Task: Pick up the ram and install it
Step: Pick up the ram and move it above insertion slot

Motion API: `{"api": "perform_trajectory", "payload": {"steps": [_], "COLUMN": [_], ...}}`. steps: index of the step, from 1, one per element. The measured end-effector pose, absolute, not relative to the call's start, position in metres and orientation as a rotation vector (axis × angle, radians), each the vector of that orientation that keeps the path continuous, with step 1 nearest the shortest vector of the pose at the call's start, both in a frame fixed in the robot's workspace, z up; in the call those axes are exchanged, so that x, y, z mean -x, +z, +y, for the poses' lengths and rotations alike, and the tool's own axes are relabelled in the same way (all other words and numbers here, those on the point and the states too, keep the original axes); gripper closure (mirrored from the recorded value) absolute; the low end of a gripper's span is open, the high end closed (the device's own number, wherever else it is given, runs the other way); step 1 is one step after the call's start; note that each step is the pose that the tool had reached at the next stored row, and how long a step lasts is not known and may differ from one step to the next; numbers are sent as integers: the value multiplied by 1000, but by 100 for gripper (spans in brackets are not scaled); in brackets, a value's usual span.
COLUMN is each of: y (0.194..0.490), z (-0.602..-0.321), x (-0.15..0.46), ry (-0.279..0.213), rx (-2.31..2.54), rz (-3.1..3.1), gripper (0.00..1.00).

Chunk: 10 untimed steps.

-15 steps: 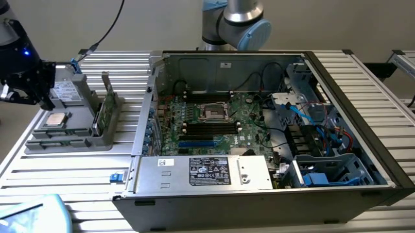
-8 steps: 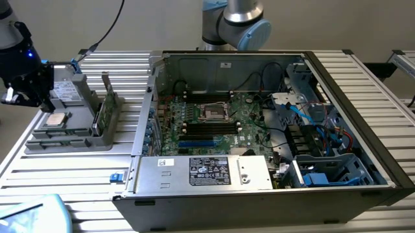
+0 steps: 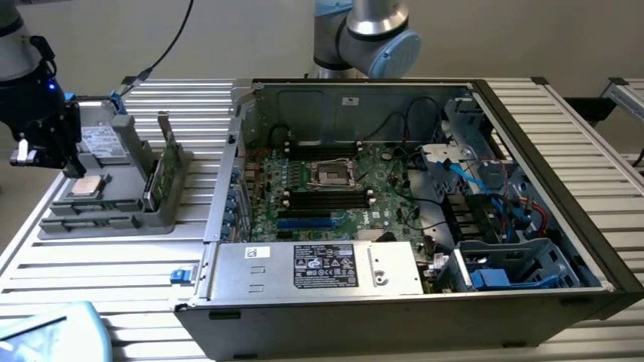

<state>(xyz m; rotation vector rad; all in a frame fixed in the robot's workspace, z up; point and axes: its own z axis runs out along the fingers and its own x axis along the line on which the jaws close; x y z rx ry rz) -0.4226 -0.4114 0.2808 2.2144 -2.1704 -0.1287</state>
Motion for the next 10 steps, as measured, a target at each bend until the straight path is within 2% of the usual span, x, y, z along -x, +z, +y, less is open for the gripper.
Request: {"api": "perform_trajectory", "payload": {"steps": [10], "y": [276], "z": [-411], "x": [428], "ry": [-125], "rx": [-2296], "rz": [-2078], "gripper": [90]}}
